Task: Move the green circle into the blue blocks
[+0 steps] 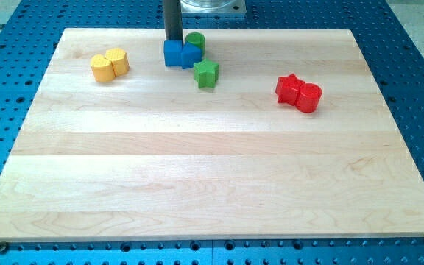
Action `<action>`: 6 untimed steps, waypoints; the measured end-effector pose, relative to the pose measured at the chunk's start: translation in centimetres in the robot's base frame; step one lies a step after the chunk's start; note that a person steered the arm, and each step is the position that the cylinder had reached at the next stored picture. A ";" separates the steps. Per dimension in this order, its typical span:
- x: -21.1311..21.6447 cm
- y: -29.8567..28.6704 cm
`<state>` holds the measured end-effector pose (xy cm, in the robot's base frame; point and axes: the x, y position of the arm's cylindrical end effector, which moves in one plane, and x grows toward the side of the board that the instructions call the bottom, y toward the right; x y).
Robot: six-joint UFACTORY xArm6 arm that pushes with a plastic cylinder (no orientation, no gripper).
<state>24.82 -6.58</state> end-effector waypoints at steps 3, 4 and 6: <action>-3.9 7.7; -0.8 7.5; -1.3 5.8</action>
<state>23.51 -0.80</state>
